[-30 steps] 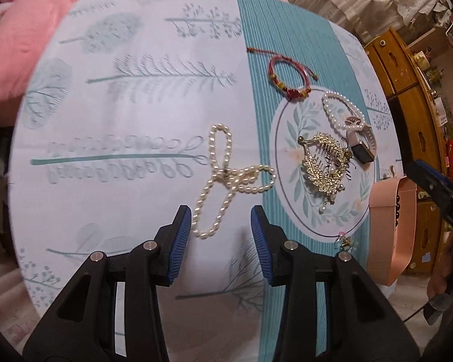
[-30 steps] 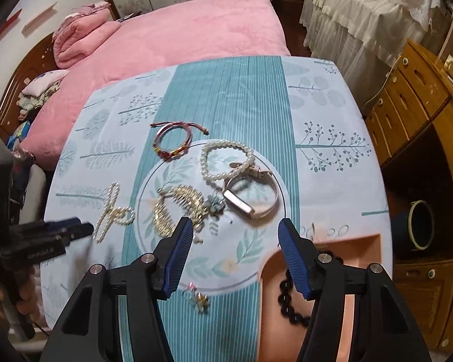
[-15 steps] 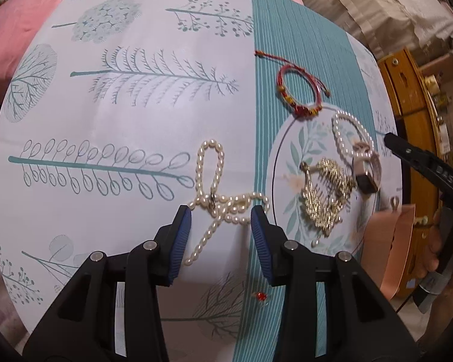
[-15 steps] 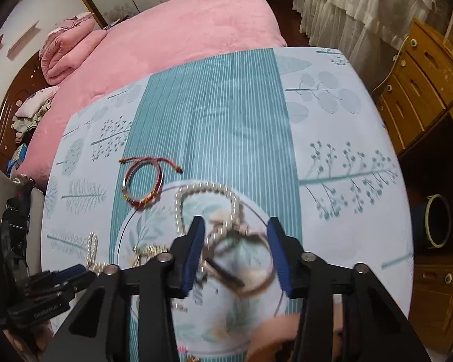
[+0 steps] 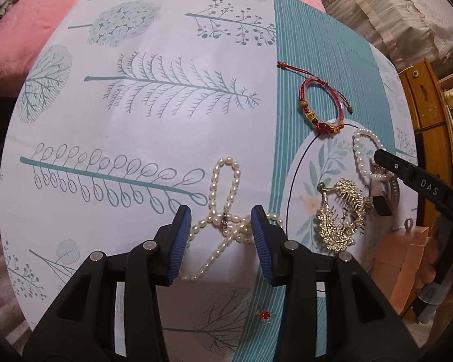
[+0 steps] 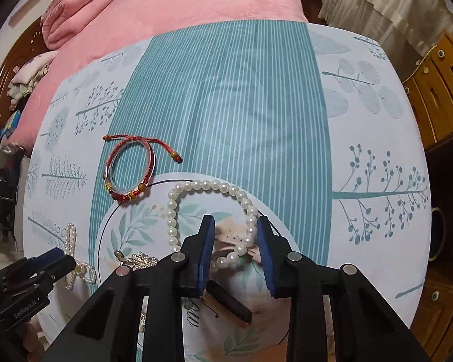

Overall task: Organize jewelry
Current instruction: 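Grasp the pearl necklace with the left tool while the right tool grasps the pearl bracelet, then carry both pearl pieces into the pink box and open both tools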

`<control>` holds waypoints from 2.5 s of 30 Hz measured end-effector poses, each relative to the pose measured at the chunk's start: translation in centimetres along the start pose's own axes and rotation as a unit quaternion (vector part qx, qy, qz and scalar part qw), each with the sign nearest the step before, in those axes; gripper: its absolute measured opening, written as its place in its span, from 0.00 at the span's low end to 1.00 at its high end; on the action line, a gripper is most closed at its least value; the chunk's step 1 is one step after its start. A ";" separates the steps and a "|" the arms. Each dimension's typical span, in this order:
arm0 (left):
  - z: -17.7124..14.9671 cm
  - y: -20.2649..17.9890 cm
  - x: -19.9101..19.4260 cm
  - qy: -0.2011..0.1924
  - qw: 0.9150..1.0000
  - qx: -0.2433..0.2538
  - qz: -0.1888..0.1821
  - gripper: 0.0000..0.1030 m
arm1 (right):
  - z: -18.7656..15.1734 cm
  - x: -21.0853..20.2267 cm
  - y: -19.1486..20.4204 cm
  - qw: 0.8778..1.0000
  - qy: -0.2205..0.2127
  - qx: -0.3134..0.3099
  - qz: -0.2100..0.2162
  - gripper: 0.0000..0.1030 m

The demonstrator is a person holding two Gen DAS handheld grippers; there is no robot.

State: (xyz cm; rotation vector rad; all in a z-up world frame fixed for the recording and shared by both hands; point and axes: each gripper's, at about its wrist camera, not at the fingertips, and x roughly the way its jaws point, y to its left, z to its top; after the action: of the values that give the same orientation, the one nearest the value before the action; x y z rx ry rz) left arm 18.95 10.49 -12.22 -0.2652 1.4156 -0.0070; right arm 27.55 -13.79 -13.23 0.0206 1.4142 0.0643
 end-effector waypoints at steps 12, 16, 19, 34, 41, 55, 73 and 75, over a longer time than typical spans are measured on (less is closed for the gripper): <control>0.6 -4.6 2.0 0.040 0.995 0.071 0.060 0.55 | 0.1 0.4 -0.2 1.000 0.004 -0.002 0.013 0.09; 0.2 -5.2 1.7 0.039 0.990 0.108 0.078 0.17 | -0.2 -0.6 -0.6 1.000 -0.005 0.004 0.024 0.09; -0.1 -5.5 1.5 0.038 0.989 0.123 0.075 0.10 | -0.3 -1.5 -0.6 0.999 -0.014 0.005 0.034 0.07; -1.1 -5.2 -5.3 -0.018 0.993 0.116 0.011 0.09 | -2.1 -9.7 0.2 0.994 -0.073 -0.003 0.082 0.07; -2.2 -6.2 -9.9 -0.053 0.988 0.145 -0.019 0.09 | -4.3 -15.3 0.4 0.989 -0.102 -0.001 0.110 0.07; -6.2 -16.4 -17.8 -0.078 0.964 0.239 -0.091 0.09 | -13.4 -27.1 -5.2 0.978 -0.154 0.044 0.131 0.07; -13.9 -28.9 -14.9 -0.018 0.918 0.372 -0.135 0.09 | -25.9 -25.4 -13.9 0.980 -0.110 0.129 0.102 0.07; -14.8 -28.9 -13.1 -0.005 0.916 0.379 -0.129 0.09 | -26.7 -24.6 -14.6 0.980 -0.102 0.139 0.103 0.07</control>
State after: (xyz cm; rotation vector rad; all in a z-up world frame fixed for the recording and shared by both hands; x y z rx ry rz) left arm 6.84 -18.07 4.05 0.1984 1.2595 -0.7580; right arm -2.11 -30.36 6.08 0.3948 1.2035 0.0347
